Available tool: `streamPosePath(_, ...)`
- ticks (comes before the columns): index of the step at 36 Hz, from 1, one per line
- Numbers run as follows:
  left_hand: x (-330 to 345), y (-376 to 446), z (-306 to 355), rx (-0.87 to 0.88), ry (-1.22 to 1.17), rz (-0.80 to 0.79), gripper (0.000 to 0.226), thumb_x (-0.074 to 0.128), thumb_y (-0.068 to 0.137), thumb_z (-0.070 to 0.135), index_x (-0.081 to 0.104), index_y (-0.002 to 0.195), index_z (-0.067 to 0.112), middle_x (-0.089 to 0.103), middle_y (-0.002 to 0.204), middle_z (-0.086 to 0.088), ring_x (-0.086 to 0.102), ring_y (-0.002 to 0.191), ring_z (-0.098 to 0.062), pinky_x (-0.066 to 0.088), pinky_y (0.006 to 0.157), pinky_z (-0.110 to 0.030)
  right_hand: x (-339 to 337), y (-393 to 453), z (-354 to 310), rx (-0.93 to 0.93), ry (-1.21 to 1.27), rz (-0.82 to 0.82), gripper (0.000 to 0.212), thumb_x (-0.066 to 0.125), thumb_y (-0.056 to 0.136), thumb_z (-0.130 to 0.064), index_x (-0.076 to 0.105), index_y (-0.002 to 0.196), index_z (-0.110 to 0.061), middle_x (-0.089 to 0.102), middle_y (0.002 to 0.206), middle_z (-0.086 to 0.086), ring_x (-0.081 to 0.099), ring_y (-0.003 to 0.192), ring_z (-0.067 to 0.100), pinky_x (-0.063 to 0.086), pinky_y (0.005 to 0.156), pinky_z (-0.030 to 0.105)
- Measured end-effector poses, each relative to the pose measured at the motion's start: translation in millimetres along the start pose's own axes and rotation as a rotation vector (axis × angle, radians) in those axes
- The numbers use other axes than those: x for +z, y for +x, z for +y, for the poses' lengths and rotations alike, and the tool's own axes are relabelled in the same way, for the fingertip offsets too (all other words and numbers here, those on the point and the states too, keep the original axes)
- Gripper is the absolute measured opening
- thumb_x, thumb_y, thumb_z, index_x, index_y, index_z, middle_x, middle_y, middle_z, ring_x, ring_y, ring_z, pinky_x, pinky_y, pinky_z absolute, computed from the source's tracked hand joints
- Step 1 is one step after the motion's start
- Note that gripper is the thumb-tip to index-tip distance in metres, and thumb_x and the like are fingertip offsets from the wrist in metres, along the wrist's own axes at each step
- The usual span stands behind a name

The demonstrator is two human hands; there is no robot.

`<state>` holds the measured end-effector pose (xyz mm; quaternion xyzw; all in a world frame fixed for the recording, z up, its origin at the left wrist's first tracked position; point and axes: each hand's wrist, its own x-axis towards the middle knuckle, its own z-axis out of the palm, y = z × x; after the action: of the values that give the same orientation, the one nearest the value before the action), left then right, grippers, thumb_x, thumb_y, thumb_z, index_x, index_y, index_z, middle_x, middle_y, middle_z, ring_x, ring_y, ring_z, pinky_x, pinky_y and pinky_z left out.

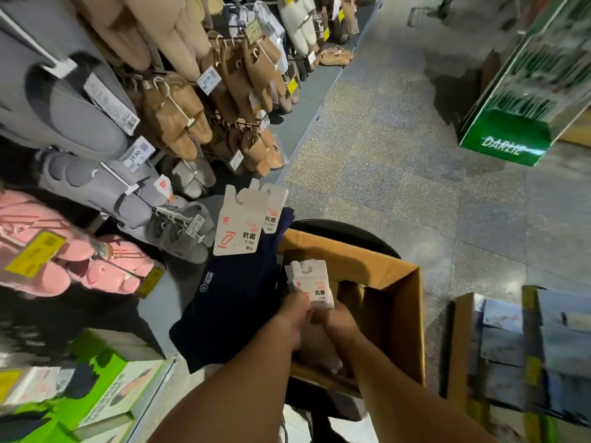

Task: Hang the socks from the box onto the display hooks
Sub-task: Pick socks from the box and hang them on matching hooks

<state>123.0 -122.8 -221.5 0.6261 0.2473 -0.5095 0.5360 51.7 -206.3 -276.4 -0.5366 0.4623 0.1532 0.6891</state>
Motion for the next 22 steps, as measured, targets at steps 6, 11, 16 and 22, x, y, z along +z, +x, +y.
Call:
streamPosePath(6, 19, -42, -6, 0.122, -0.080, 0.065, 0.028, 0.047, 0.100, 0.024, 0.069, 0.116, 0.024, 0.070, 0.108, -0.005, 0.063, 0.098, -0.024, 0.049, 0.097, -0.045, -1, -56, -25, -0.246, -0.111, 0.061, 0.025, 0.066, 0.086, -0.036, 0.064, 0.110, -0.031, 0.070, 0.102, -0.004, 0.067, 0.097, 0.016, 0.056, 0.088, 0.041)
streamPosePath(11, 35, -78, -11, 0.347, -0.067, 0.122, 0.038, 0.055, 0.087, 0.025, 0.070, 0.121, 0.018, 0.074, 0.110, -0.009, 0.068, 0.106, -0.032, 0.052, 0.100, -0.048, -23, -91, -47, -0.391, -0.120, 0.058, 0.024, 0.070, 0.087, -0.022, 0.065, 0.110, -0.024, 0.072, 0.099, -0.002, 0.070, 0.090, 0.016, 0.059, 0.071, 0.028)
streamPosePath(16, 43, -129, -13, 0.655, -0.049, 0.147, 0.046, 0.067, 0.073, 0.044, 0.065, 0.116, 0.027, 0.072, 0.111, 0.001, 0.067, 0.105, -0.020, 0.053, 0.096, -0.043, -45, -136, -80, -0.530, -0.094, -0.102, 0.020, 0.047, 0.096, 0.006, 0.065, 0.100, -0.002, 0.071, 0.087, 0.005, 0.065, 0.082, 0.020, 0.050, 0.062, 0.015)
streamPosePath(22, 18, -187, -19, 0.947, -0.047, 0.313, 0.045, 0.054, 0.099, 0.050, 0.055, 0.134, 0.022, 0.065, 0.123, 0.006, 0.061, 0.114, -0.014, 0.048, 0.095, -0.028, -15, -190, -111, -0.765, -0.152, -0.320, 0.040, 0.064, 0.078, -0.020, 0.060, 0.118, -0.024, 0.072, 0.114, 0.001, 0.068, 0.108, 0.022, 0.052, 0.097, 0.051)
